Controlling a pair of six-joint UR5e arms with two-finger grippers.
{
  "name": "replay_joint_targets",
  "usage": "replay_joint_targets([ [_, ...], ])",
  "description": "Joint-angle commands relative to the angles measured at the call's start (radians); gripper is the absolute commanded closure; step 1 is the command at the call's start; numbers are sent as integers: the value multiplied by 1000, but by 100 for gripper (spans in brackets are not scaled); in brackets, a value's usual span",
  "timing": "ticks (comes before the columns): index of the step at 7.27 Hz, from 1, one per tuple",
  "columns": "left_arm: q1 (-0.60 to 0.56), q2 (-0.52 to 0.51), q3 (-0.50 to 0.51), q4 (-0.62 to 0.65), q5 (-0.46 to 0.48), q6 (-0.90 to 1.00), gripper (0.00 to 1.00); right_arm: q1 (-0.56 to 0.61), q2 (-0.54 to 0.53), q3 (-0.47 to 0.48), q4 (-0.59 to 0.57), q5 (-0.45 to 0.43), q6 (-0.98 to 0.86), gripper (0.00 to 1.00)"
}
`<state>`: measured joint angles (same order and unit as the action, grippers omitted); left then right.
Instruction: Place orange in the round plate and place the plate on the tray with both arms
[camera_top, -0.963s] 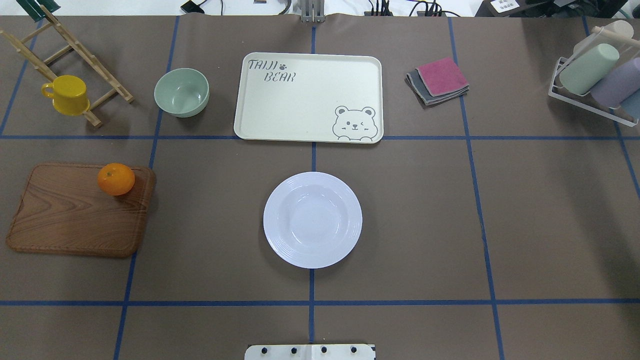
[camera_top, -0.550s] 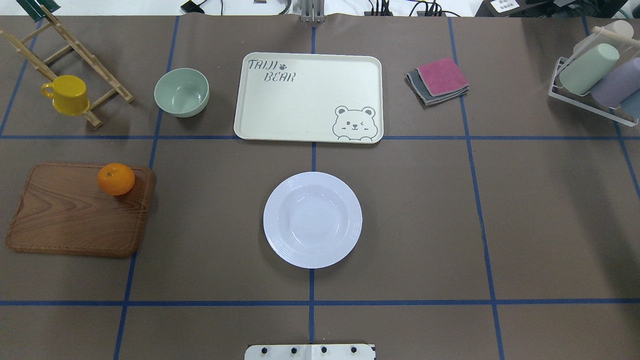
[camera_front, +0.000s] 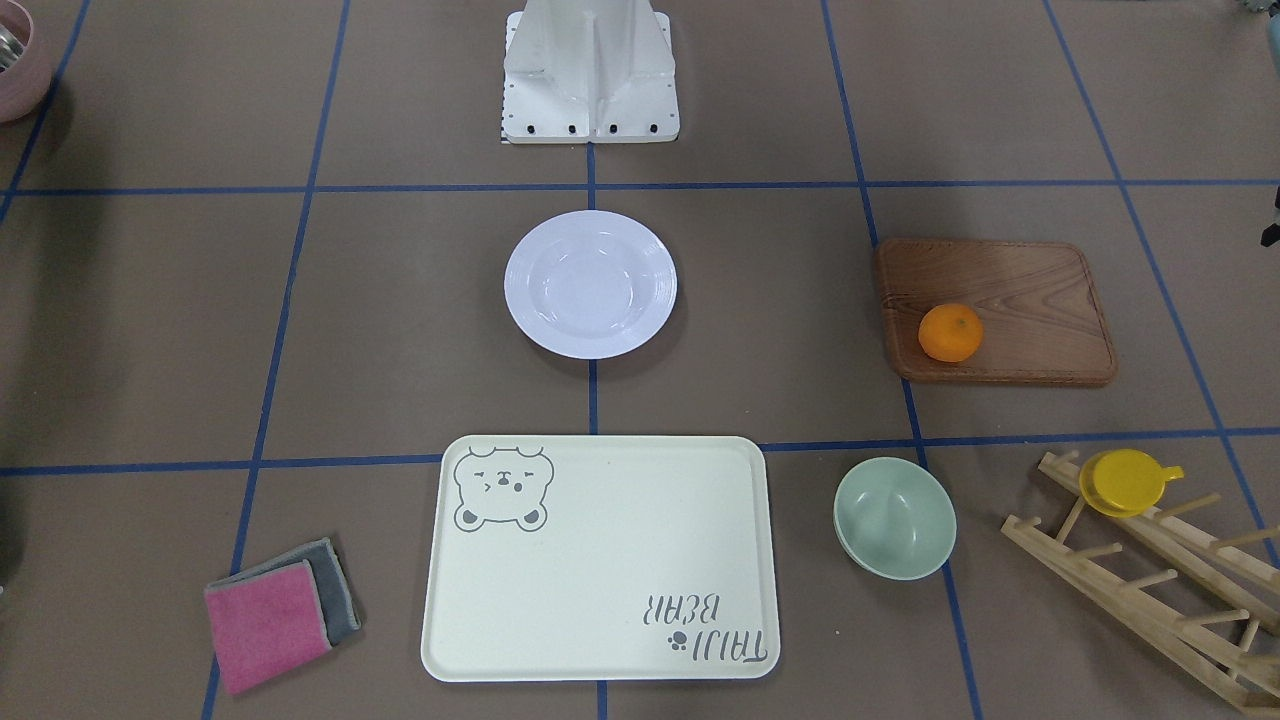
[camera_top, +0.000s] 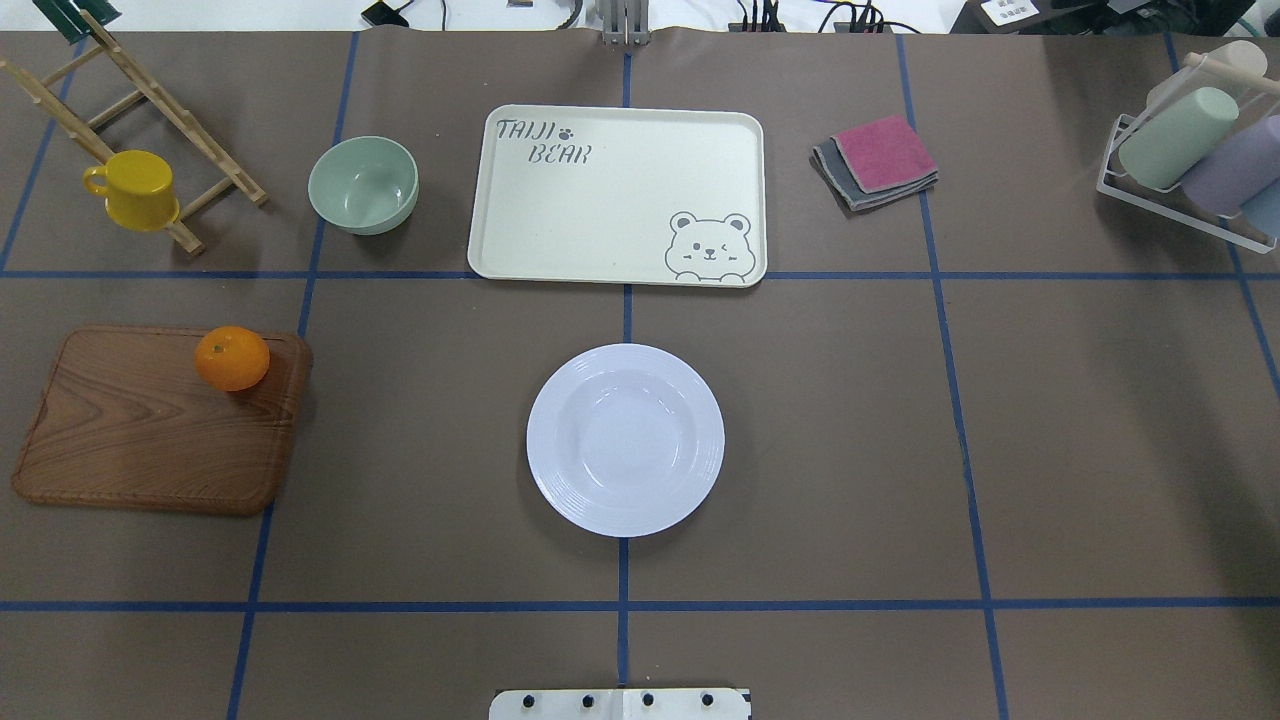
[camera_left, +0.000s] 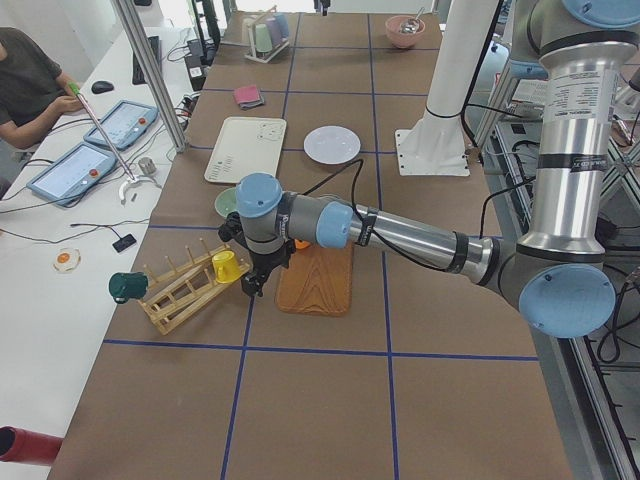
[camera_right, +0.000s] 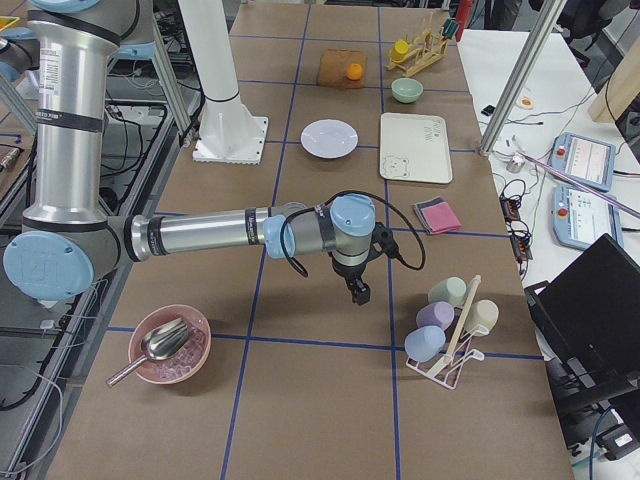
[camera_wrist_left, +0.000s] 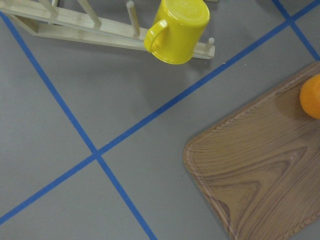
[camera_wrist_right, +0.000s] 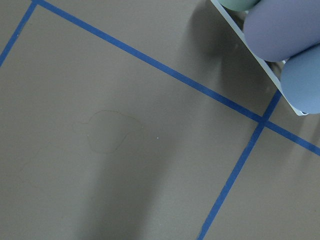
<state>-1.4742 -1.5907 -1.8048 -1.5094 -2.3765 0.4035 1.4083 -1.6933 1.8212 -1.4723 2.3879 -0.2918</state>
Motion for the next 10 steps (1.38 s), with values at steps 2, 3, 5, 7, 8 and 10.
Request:
replay_joint_targets([
  [2, 0, 0, -5, 0, -1, -3, 1, -86, 3, 6, 111, 1, 173, 0],
  [3, 6, -5, -13, 0, -1, -20, 1, -95, 3, 4, 156, -1, 224, 0],
  [5, 145, -25, -27, -135, 13, -320, 1, -100, 1, 6, 158, -1, 224, 0],
  [7, 341, -61, -48, -235, 115, -646, 1, -100, 3, 7, 159, -3, 224, 0],
  [8, 444, -72, -89, -235, 211, -751, 1, -103, 4, 7, 159, -1, 224, 0],
  [10, 567, -86, -110, -233, 270, -874, 1, -112, 4, 6, 158, -4, 224, 0],
])
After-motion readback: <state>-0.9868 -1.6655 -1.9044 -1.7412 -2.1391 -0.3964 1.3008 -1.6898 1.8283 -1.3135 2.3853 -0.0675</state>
